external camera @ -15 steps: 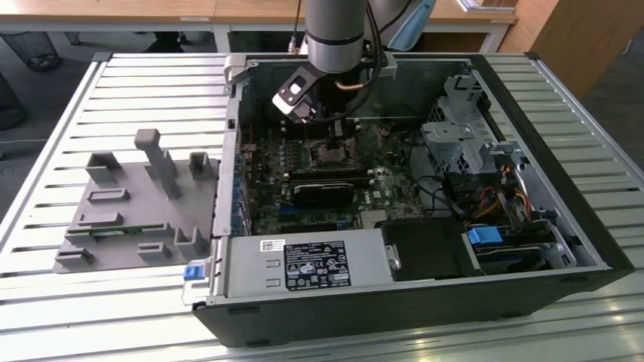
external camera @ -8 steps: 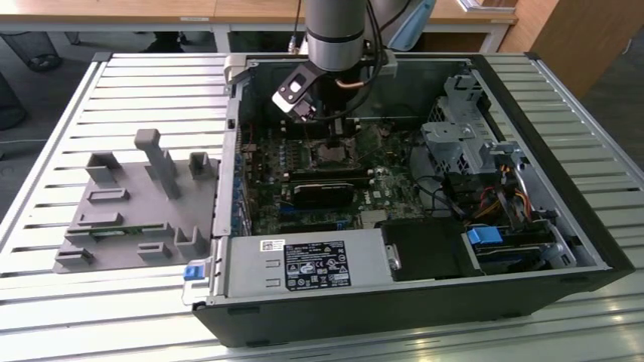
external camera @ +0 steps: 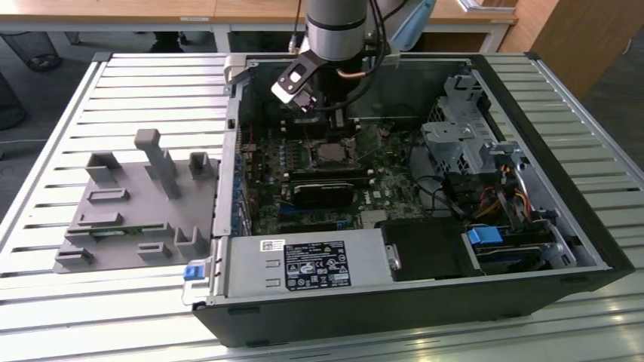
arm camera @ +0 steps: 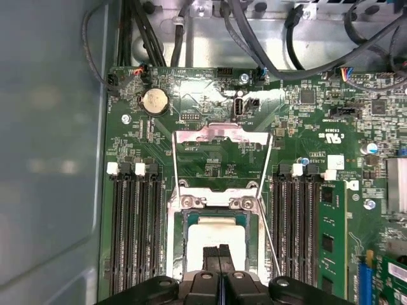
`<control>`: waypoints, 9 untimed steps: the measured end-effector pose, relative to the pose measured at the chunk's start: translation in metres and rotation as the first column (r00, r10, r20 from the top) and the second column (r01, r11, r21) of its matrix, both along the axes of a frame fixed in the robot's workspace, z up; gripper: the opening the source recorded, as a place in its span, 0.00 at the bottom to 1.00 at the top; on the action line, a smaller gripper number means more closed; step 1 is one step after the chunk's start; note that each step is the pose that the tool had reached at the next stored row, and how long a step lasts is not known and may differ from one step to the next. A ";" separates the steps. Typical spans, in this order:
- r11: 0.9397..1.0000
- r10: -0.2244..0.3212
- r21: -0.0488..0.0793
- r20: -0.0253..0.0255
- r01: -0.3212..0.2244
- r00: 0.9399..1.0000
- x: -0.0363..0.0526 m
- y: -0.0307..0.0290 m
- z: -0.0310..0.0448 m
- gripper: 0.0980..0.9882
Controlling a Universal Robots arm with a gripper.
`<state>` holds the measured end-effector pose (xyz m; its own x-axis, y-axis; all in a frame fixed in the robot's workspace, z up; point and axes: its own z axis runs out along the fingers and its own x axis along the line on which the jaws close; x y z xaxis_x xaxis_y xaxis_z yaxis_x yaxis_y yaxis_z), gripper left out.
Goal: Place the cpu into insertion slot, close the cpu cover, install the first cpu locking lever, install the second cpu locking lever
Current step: 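Close the cpu cover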
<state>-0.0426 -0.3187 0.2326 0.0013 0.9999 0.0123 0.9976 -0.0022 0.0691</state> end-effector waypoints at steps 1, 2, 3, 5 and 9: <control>1.000 0.000 0.000 -0.001 0.000 1.000 0.0001 0.0000 0.0021 0.02; 1.000 0.000 0.000 -0.002 0.000 1.000 0.0003 0.0000 0.0043 0.02; 1.000 0.000 0.000 -0.003 0.000 1.000 0.0004 0.0000 0.0068 0.02; 1.000 0.000 0.000 -0.006 0.000 1.000 0.0005 0.0000 0.0131 0.02; 1.000 0.000 0.000 -0.013 0.000 1.000 0.0007 0.0000 0.0265 0.02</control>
<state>-0.0419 -0.3187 0.2591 0.0016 0.9999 0.0121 0.9984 -0.0022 0.0564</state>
